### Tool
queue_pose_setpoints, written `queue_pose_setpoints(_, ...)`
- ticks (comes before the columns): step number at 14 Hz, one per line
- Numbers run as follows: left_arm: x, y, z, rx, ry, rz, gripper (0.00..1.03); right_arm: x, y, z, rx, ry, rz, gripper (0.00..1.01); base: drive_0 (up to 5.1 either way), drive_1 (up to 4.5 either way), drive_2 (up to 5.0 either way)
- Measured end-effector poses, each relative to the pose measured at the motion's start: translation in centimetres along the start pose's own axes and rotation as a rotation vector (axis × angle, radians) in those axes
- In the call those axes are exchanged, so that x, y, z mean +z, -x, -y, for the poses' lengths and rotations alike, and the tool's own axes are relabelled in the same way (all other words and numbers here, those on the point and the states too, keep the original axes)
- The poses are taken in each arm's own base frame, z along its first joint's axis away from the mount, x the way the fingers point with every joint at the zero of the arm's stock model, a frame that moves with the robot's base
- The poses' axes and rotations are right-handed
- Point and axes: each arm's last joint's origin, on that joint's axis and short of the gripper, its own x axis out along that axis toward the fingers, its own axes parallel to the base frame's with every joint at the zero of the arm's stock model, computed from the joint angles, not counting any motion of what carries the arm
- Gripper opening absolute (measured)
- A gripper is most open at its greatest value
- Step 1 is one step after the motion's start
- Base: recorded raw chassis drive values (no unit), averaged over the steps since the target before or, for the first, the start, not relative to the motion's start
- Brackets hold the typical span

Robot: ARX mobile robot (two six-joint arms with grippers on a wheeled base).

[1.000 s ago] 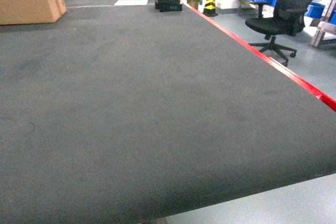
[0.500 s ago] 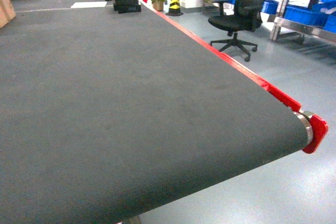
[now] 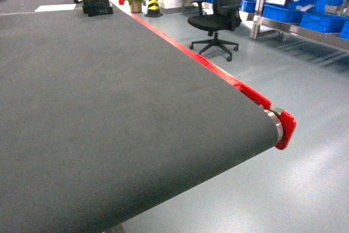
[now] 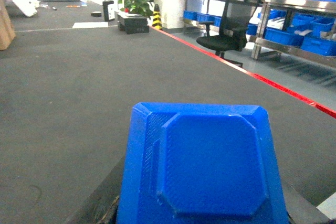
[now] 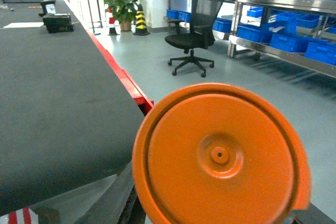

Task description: Sort blue parts and orange caps into right shelf containers

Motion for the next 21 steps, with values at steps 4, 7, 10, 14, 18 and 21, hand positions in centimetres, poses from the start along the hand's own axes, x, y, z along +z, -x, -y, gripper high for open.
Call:
queue_pose_setpoints(4,0.0,0.0,0.0,0.0,0.0,0.0,0.43,0.0,0.0,0.0,0.0,0.0,0.0,0.44,-1.6,-1.64,-1.6)
queue_pose_setpoints(7,0.0,0.0,0.0,0.0,0.0,0.0,0.43,0.0,0.0,0.0,0.0,0.0,0.0,0.44,-1.6,-1.61,-1.6)
queue_pose_setpoints(10,0.0,0.0,0.0,0.0,0.0,0.0,0.43,0.0,0.0,0.0,0.0,0.0,0.0,0.44,-1.5,-1.55,-1.5)
queue_pose_setpoints(14,0.0,0.0,0.0,0.0,0.0,0.0,0.43,0.0,0.0,0.0,0.0,0.0,0.0,0.44,-1.6,-1.57,-1.6)
queue_pose_setpoints(18,0.0,0.0,0.0,0.0,0.0,0.0,0.43,0.0,0.0,0.0,0.0,0.0,0.0,0.44,-1.6,-1.6,-1.6)
queue_pose_setpoints(21,0.0,0.0,0.0,0.0,0.0,0.0,0.43,0.0,0.0,0.0,0.0,0.0,0.0,0.44,-1.7,-1.69,-1.7)
